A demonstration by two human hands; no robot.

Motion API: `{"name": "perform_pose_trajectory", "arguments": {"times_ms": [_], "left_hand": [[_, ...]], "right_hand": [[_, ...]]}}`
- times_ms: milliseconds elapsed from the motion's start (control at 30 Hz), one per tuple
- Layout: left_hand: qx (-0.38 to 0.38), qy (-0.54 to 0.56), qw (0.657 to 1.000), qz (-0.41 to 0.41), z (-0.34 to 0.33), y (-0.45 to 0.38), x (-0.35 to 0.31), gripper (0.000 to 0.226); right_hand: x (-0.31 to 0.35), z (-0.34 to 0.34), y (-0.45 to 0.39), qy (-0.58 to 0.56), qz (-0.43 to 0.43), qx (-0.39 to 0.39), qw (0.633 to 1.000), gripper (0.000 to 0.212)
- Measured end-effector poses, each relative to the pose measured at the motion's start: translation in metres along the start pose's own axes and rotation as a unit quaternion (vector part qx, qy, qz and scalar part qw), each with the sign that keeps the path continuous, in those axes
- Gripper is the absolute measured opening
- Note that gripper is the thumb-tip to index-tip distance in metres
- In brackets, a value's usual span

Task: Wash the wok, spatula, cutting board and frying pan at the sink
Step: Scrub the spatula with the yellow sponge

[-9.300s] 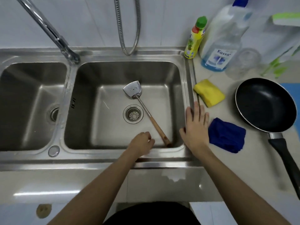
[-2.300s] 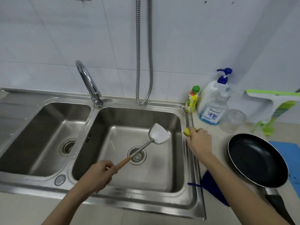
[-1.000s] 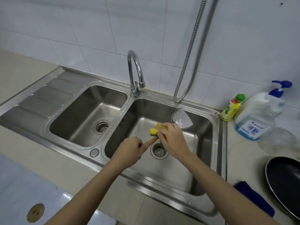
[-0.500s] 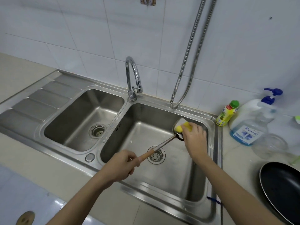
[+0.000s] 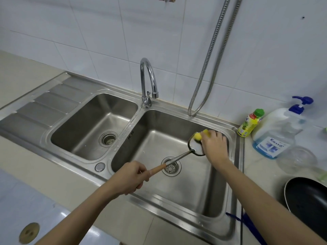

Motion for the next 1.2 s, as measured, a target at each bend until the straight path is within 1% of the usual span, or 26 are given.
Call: {"name": "perform_pose_trajectory", "arguments": {"times_ms": [33,67,133,167,200,233,367,433,467,533,600,633,667,733,800,867,967,1000,1067,1133,1200], "left_hand": [[0.0,0.003,1.0,-0.001,0.0,0.0,-0.001,0.033],[-0.001,0.009,1.0,-0.002,-0.001,-0.001,-0.002,0.033],[-0.008,0.017,1.0,-0.003,-0.002,-0.002,-0.004,0.035],[-0.013,0.014,1.0,-0.004,-0.001,-0.001,-0.005,0.036],[-0.017,0.006,1.0,-0.006,0.0,0.001,-0.005,0.036],[-0.021,-0.001,1.0,-0.009,0.001,0.003,-0.004,0.036],[-0.024,0.0,1.0,-0.019,0.007,0.009,-0.005,0.033],[-0.019,0.001,1.0,-0.02,0.007,0.008,-0.008,0.032],[-0.019,0.001,1.0,-0.019,0.007,0.007,-0.009,0.032],[-0.021,0.001,1.0,-0.017,0.008,0.005,-0.011,0.032],[-0.022,-0.009,1.0,-0.016,0.008,0.005,-0.009,0.035],[-0.021,-0.018,0.999,-0.017,0.008,0.007,-0.009,0.036],[-0.021,-0.027,0.999,-0.018,0.009,0.008,-0.008,0.037],[-0.021,-0.037,0.999,-0.022,0.009,0.01,-0.007,0.038],[-0.021,-0.032,0.999,-0.028,0.01,0.009,-0.008,0.041],[-0.028,-0.03,0.999,-0.033,0.01,0.005,-0.013,0.04],[-0.035,-0.048,0.997,-0.041,0.009,0.0,-0.02,0.036],[-0.037,-0.054,0.997,-0.045,0.008,-0.001,-0.019,0.036],[-0.042,-0.056,0.996,-0.049,0.006,0.0,-0.016,0.036],[-0.044,-0.054,0.996,-0.052,0.006,0.002,-0.01,0.036],[-0.045,-0.057,0.996,-0.048,0.008,0.004,-0.004,0.035]], "right_hand": [[0.003,0.001,0.0,-0.015,-0.004,-0.001,1.0,0.029],[0.01,0.001,0.003,-0.04,0.014,-0.009,0.999,0.028],[0.025,0.0,0.013,-0.118,0.092,-0.018,0.989,0.026],[0.028,0.0,0.016,-0.158,0.122,-0.015,0.98,0.03],[0.026,0.002,0.016,-0.183,0.134,-0.008,0.974,0.035],[0.019,0.004,0.011,-0.19,0.124,-0.011,0.974,0.038],[-0.006,0.013,-0.008,-0.123,0.036,-0.056,0.99,0.042],[-0.001,0.014,-0.009,-0.112,0.016,-0.069,0.991,0.039],[0.006,0.013,-0.005,-0.116,0.021,-0.073,0.99,0.036],[0.02,0.007,0.009,-0.136,0.071,-0.056,0.987,0.034],[0.022,0.003,0.02,-0.144,0.117,-0.033,0.982,0.037],[0.018,0.003,0.021,-0.134,0.117,-0.034,0.983,0.039],[0.011,0.004,0.019,-0.121,0.1,-0.04,0.987,0.04],[-0.004,0.008,0.013,-0.103,0.034,-0.048,0.993,0.039],[-0.008,0.014,0.01,-0.106,-0.013,-0.056,0.993,0.038],[0.007,0.017,0.016,-0.124,0.009,-0.068,0.99,0.04],[0.029,0.016,0.029,-0.166,0.057,-0.051,0.983,0.043],[0.029,0.016,0.028,-0.165,0.06,-0.05,0.983,0.043],[0.021,0.018,0.019,-0.121,0.044,-0.065,0.99,0.037],[0.009,0.022,0.01,-0.076,-0.01,-0.076,0.994,0.028],[-0.003,0.028,0.0,-0.076,-0.082,-0.077,0.991,0.023]]}}
Point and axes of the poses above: each hand's wrist, its own y-axis away from the middle knuckle, its own z-axis out of the back of the hand, x = y × z, the point moved 1 cm from there along -y, towards the middle knuckle, and after that the axes turned 1 degree about -z, right-handed, at the moved point
